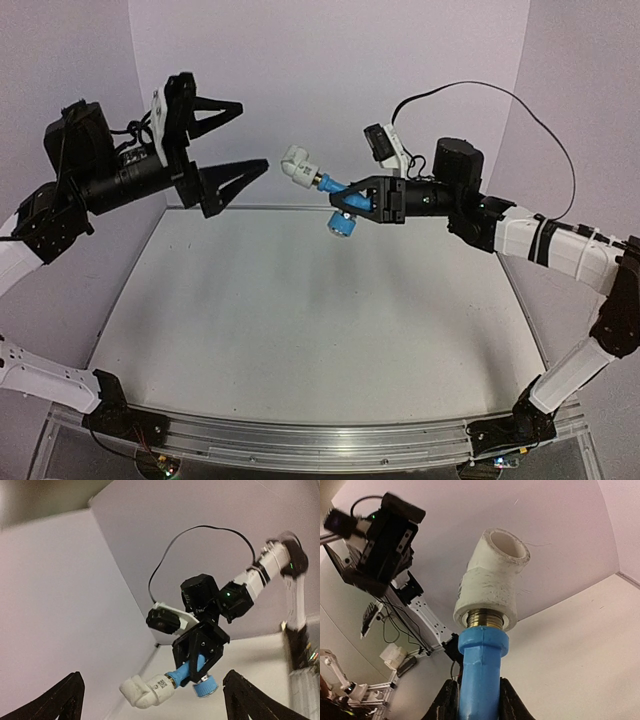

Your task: Install the water faucets

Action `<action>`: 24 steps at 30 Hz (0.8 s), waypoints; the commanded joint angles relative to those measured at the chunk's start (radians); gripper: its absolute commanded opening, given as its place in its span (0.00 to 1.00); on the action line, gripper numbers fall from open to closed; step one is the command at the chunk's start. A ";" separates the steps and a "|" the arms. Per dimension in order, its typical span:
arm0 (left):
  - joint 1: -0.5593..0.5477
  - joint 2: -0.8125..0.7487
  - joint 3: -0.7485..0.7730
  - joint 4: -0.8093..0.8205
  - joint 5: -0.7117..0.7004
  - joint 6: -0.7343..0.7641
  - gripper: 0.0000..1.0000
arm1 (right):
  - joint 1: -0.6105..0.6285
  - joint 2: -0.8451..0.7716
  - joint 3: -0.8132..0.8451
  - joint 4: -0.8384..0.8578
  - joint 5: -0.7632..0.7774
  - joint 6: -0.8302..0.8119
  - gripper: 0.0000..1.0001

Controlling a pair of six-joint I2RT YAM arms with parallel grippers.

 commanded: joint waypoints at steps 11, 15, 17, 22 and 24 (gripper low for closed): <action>0.396 0.267 0.243 -0.162 0.657 -1.367 0.90 | 0.005 -0.069 0.037 -0.047 -0.016 -0.328 0.00; 0.395 0.294 0.212 -0.172 0.778 -1.307 0.90 | 0.005 -0.055 0.066 -0.049 -0.053 -0.304 0.00; 0.394 0.296 0.205 -0.176 0.815 -1.258 0.91 | 0.005 -0.046 0.075 -0.050 -0.061 -0.293 0.00; 0.357 0.306 0.212 -0.178 0.820 -1.128 0.92 | 0.006 -0.026 0.093 -0.052 -0.085 -0.269 0.00; 0.329 0.313 0.221 -0.178 0.810 -1.081 0.92 | 0.007 -0.023 0.097 -0.052 -0.088 -0.262 0.00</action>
